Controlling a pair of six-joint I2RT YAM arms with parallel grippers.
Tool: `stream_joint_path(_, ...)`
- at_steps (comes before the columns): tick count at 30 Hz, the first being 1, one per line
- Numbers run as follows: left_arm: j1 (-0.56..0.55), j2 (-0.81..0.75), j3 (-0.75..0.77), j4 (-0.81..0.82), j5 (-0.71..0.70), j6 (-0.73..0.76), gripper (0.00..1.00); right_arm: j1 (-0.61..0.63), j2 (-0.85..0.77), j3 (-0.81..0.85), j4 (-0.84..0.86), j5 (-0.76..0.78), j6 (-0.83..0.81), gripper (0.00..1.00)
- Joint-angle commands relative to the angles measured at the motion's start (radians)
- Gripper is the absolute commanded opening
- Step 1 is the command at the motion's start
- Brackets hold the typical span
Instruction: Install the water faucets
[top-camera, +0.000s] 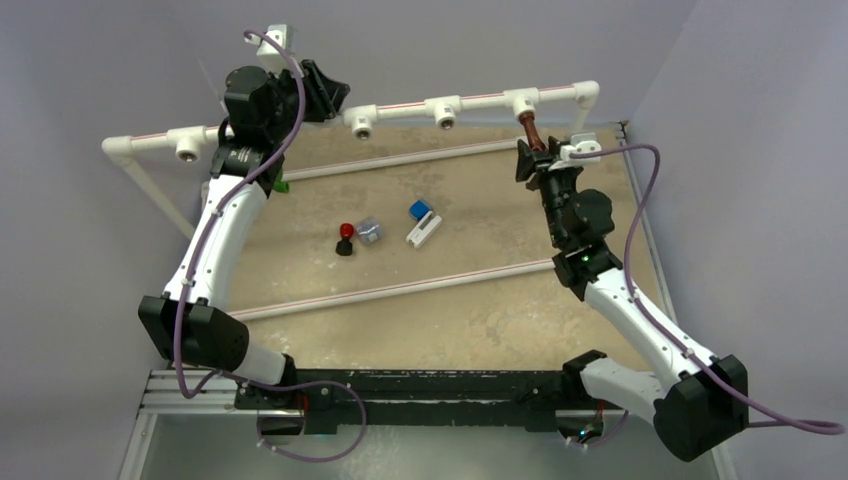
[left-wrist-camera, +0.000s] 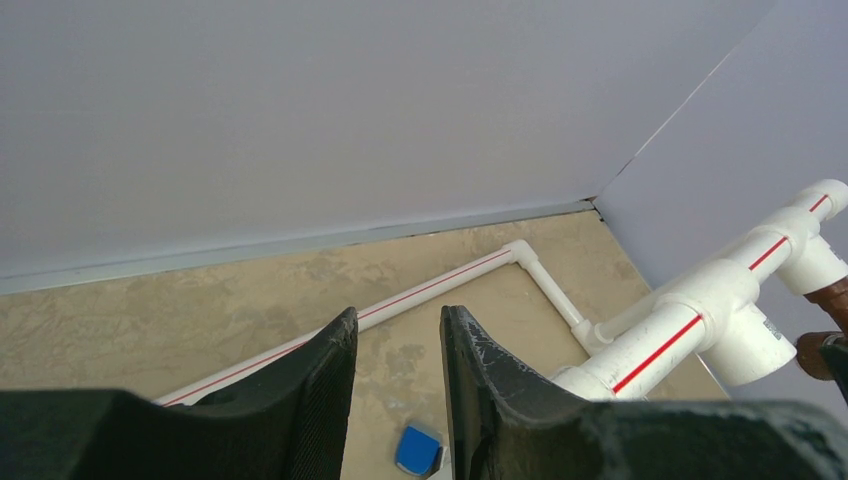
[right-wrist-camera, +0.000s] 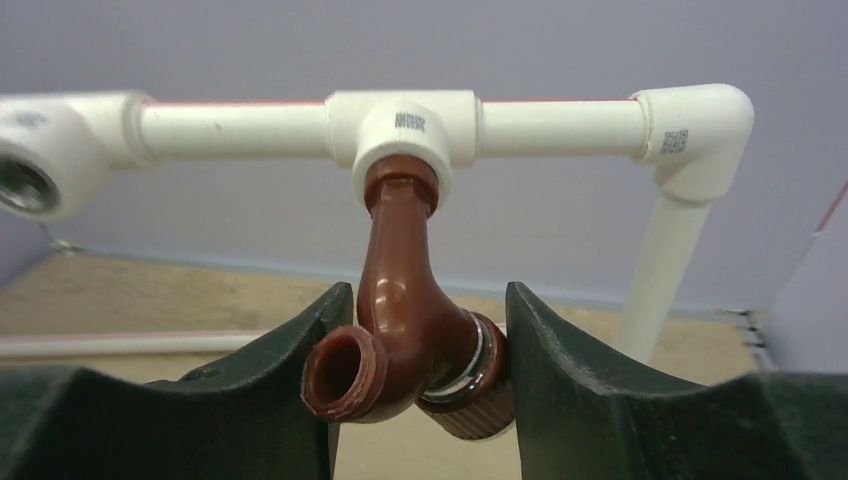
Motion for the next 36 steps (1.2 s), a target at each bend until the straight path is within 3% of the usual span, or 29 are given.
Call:
stream_joint_path(1, -0.002, 0.011, -0.039, -0.128, 0.034, 0.0, 0.34, 0.052, -0.016, 0.004, 0.12, -0.24, 0.554, 0.0)
stream_joint_path(10, -0.002, 0.004, -0.045, -0.126, 0.034, 0.0, 0.35, 0.052, -0.052, 0.03, 0.034, -0.198, 0.509, 0.03)
stream_joint_path(12, -0.002, 0.004, -0.045, -0.126, 0.034, -0.001, 0.35, 0.052, -0.066, 0.033, 0.01, -0.196, 0.495, 0.15)
stream_joint_path(16, -0.002, 0.004, -0.05, -0.125, 0.031, 0.001, 0.35, 0.052, -0.087, 0.069, -0.043, -0.178, 0.411, 0.53)
stream_joint_path(21, -0.002, 0.007, -0.049, -0.125, 0.032, -0.001, 0.35, 0.052, -0.122, 0.119, -0.111, -0.166, 0.343, 0.71)
stream_joint_path(28, -0.002, 0.007, -0.045, -0.127, 0.027, 0.001, 0.35, 0.052, -0.151, 0.197, -0.191, -0.152, 0.275, 0.8)
stream_joint_path(36, -0.002, 0.01, -0.027, -0.13, 0.034, 0.002, 0.35, 0.052, -0.196, 0.252, -0.269, -0.019, 0.185, 0.82)
